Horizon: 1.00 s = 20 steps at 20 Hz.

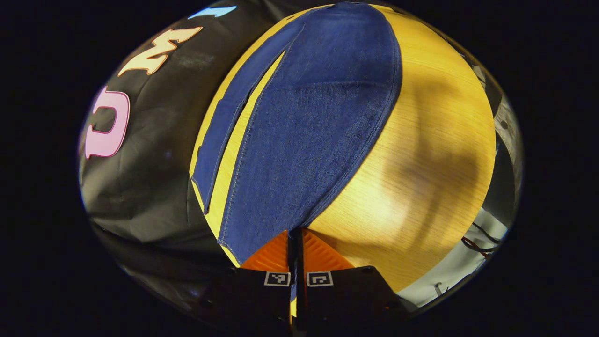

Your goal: Grasp the waist and the cuffs of the jeans and fold them to make the two legs overlap; first hold the waist and fold one-third of the jeans toward the cuffs, then hold the cuffs and fold the remaining one-third in the same direction to finish folding.

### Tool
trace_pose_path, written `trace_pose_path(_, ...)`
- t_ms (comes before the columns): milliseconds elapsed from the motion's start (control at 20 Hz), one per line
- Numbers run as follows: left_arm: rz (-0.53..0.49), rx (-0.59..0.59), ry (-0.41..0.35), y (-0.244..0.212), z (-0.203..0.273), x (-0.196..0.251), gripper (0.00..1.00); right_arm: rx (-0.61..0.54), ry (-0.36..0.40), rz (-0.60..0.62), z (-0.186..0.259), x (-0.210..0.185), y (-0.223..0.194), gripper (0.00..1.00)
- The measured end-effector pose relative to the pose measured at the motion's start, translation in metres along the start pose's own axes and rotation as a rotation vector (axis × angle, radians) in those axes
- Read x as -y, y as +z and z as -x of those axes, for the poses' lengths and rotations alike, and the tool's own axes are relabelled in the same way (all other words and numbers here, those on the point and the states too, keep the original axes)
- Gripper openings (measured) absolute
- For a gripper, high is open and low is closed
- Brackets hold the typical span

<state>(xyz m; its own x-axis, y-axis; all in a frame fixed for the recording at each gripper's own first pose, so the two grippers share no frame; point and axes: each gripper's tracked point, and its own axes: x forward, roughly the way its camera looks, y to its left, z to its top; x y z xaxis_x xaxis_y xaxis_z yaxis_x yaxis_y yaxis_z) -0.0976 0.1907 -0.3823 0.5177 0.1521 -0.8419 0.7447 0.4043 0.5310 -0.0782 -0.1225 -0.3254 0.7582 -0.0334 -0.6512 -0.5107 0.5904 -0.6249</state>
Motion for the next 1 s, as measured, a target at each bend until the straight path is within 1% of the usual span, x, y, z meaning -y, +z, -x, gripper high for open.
trace_pose_path(100,-0.008,-0.012,0.005,0.0,0.001,0.001,0.0,-0.026,0.044,0.062,-0.01,-0.014,-0.018,0.99)
trace_pose_path(200,-0.015,-0.026,0.007,0.001,0.001,0.001,0.0,-0.024,0.089,0.121,-0.021,-0.025,-0.025,0.99)
trace_pose_path(350,-0.013,-0.042,0.004,0.001,0.0,0.001,0.0,-0.023,0.178,0.217,-0.037,-0.051,-0.033,0.99)
trace_pose_path(450,-0.012,-0.05,0.004,0.001,0.0,0.001,0.0,-0.049,0.241,0.273,-0.051,-0.067,-0.046,0.99)
trace_pose_path(500,-0.013,-0.055,0.006,0.001,0.0,0.001,0.0,-0.055,0.249,0.296,-0.058,-0.069,-0.048,1.0)
trace_pose_path(550,-0.013,-0.062,0.009,0.001,0.0,0.001,0.0,-0.046,0.26,0.317,-0.067,-0.069,-0.046,0.96)
trace_pose_path(600,-0.012,-0.07,0.013,0.0,0.0,0.001,0.0,-0.039,0.266,0.331,-0.074,-0.067,-0.043,0.85)
trace_pose_path(650,-0.01,-0.079,0.018,0.0,-0.001,0.001,0.0,-0.04,0.272,0.335,-0.082,-0.067,-0.043,0.81)
trace_pose_path(700,-0.006,-0.086,0.023,0.0,0.0,0.0,0.0,-0.038,0.284,0.329,-0.086,-0.068,-0.041,0.82)
trace_pose_path(750,0.0,-0.094,0.027,0.001,0.0,0.0,0.0,-0.04,0.301,0.323,-0.092,-0.07,-0.041,0.75)
trace_pose_path(800,0.006,-0.103,0.032,0.0,0.0,0.0,0.0,-0.034,0.312,0.323,-0.095,-0.072,-0.04,0.7)
trace_pose_path(900,0.014,-0.118,0.044,0.0,-0.002,-0.001,0.0,-0.035,0.331,0.32,-0.101,-0.077,-0.037,0.51)
trace_pose_path(950,0.017,-0.127,0.05,0.0,-0.002,-0.001,0.0,-0.031,0.326,0.325,-0.108,-0.079,-0.035,0.42)
trace_pose_path(1000,0.022,-0.137,0.054,0.0,-0.003,-0.002,0.0,-0.037,0.325,0.336,-0.108,-0.082,-0.035,0.36)
